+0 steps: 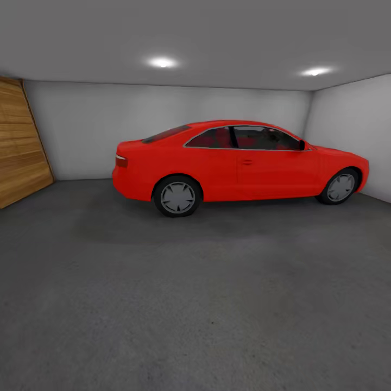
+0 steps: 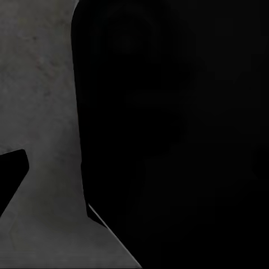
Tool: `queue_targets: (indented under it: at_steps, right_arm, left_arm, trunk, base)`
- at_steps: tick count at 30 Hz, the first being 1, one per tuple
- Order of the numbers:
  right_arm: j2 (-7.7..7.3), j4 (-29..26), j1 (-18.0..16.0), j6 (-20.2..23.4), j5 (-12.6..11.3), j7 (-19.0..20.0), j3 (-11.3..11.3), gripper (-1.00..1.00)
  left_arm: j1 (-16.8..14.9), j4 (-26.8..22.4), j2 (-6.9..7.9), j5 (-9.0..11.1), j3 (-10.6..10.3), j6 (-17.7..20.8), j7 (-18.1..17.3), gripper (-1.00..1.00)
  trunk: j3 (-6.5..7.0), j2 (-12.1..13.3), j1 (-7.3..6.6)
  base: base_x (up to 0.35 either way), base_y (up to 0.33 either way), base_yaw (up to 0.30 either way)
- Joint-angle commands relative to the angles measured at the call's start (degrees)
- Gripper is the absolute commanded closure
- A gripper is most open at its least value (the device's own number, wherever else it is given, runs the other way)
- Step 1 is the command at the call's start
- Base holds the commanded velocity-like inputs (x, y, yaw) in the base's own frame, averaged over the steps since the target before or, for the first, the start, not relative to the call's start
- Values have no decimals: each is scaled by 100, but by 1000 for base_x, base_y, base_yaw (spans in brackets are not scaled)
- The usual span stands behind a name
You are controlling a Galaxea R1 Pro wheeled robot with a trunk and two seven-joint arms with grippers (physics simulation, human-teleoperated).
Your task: Move the two storage containers from the living room to the garage. In the garage, place one container on the floor and stack the other container on top of it (either order is fine).
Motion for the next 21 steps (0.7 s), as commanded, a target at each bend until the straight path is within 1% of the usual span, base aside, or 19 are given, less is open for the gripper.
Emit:
queue_targets:
  at_steps: [1, 2, 6, 8, 9, 21]
  right_arm:
    - [33, -33, 14, -33, -33, -2, 33, -100]
    - [57, -35, 12, -65, -65, 8, 66, -100]
    - [47, -35, 10, -132, -193, 17, 195, -100]
    - [45, -31, 9, -171, -127, 26, 259, -100]
    - [44, -29, 9, -203, -140, 30, 292, -100]
    - [44, -26, 8, -263, -526, 30, 677, -100]
  left_arm:
    - [33, -33, 18, 18, 33, -33, -33, -100]
    - [31, -65, 14, 21, 32, -65, -19, -100]
    - [30, -126, 12, 22, 29, -64, -6, -100]
    - [33, -143, 13, 25, 35, -65, 4, -100]
    - [34, -152, 13, 22, 36, -64, 6, -100]
    - [35, -167, 12, 23, 35, -67, 9, -100]
  trunk:
    - [-3, -2, 0]
    - [-3, -2, 0]
    - [-3, -2, 0]
    - [-3, -2, 0]
    - [-3, -2, 0]
    - [-3, -2, 0]
  base:
    - [0, 0, 0]
    - [0, 0, 0]
    - [0, 0, 0]
    - [0, 0, 0]
    - [0, 0, 0]
    - [0, 0, -9]
